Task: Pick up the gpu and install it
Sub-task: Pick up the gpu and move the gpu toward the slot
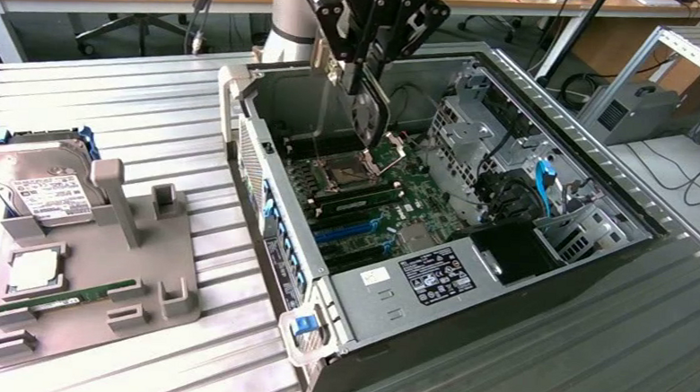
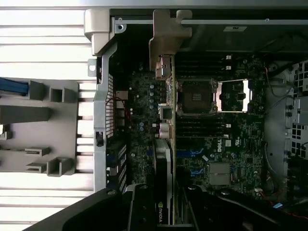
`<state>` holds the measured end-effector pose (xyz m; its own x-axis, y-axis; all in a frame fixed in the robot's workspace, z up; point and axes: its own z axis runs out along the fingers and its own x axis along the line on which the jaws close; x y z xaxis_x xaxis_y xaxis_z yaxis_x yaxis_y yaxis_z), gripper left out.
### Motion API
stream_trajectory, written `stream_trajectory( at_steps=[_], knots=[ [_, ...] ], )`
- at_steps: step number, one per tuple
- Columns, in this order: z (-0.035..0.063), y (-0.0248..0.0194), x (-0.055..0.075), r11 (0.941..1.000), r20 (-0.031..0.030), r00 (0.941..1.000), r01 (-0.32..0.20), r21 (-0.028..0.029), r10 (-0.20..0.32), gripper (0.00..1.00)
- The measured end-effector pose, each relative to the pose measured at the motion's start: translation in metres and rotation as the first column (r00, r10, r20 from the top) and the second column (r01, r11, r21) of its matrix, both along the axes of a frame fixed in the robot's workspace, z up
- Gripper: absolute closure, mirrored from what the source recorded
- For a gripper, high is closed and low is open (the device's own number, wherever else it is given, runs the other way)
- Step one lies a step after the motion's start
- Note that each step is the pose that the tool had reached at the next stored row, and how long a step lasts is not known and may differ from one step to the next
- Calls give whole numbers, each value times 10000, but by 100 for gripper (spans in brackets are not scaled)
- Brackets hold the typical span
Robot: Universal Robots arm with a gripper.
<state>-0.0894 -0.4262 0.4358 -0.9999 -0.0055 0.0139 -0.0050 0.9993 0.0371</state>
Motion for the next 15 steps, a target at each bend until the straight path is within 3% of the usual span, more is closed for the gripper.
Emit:
stream_trajectory(
  at_steps=[15],
  knots=[
    [1, 22, 535, 9999, -1, 9999, -156, -1, 156, 73]
  ],
)
